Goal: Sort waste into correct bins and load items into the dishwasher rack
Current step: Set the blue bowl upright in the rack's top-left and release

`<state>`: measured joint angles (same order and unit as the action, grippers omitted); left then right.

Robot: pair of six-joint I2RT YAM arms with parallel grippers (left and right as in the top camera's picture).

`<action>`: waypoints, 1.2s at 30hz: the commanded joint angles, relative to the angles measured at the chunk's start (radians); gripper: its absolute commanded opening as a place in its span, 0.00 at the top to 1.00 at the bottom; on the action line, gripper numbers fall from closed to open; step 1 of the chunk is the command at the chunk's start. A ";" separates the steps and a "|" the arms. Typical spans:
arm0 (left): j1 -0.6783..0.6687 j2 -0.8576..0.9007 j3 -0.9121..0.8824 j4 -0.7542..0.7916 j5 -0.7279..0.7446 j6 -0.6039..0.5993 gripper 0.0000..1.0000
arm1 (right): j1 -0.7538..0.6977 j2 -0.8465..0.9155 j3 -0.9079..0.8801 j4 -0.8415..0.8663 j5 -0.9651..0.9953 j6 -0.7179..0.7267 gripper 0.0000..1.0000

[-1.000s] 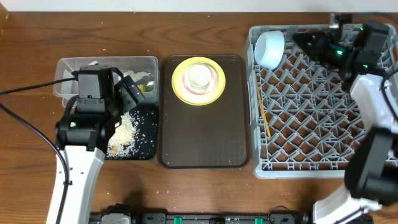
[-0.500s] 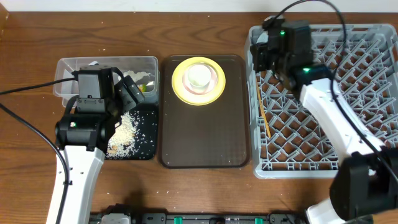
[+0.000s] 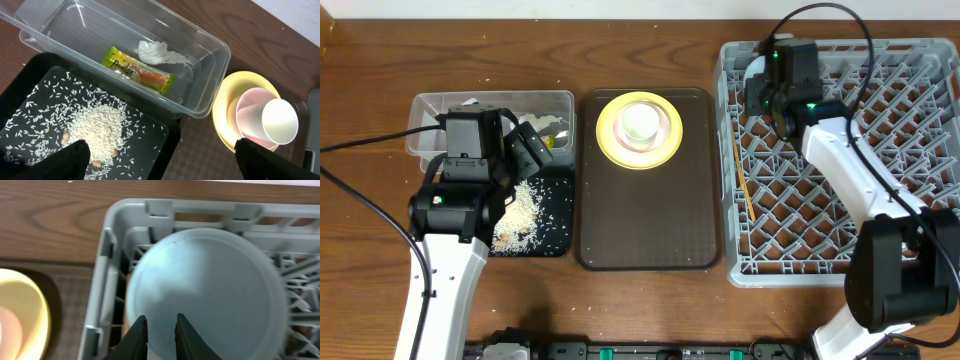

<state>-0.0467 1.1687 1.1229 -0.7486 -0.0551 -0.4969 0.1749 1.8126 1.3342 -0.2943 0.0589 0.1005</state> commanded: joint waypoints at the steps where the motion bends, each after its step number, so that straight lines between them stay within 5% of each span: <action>1: 0.004 -0.004 0.013 0.000 -0.005 0.006 0.05 | -0.015 -0.011 -0.003 -0.015 0.046 -0.013 0.80; 25: 0.004 -0.004 0.013 0.000 -0.006 0.006 0.05 | -0.032 -0.035 0.000 0.010 0.038 -0.032 0.65; 34: 0.004 -0.004 0.013 0.000 -0.005 0.006 0.05 | -0.032 -0.186 0.003 -0.101 0.014 -0.030 0.69; 36: 0.004 -0.004 0.013 0.000 -0.006 0.006 0.04 | -0.032 -0.220 0.003 -0.152 0.014 -0.027 0.85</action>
<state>-0.0467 1.1687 1.1229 -0.7486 -0.0555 -0.4969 0.1497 1.6676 1.3334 -0.4187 0.0761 0.0780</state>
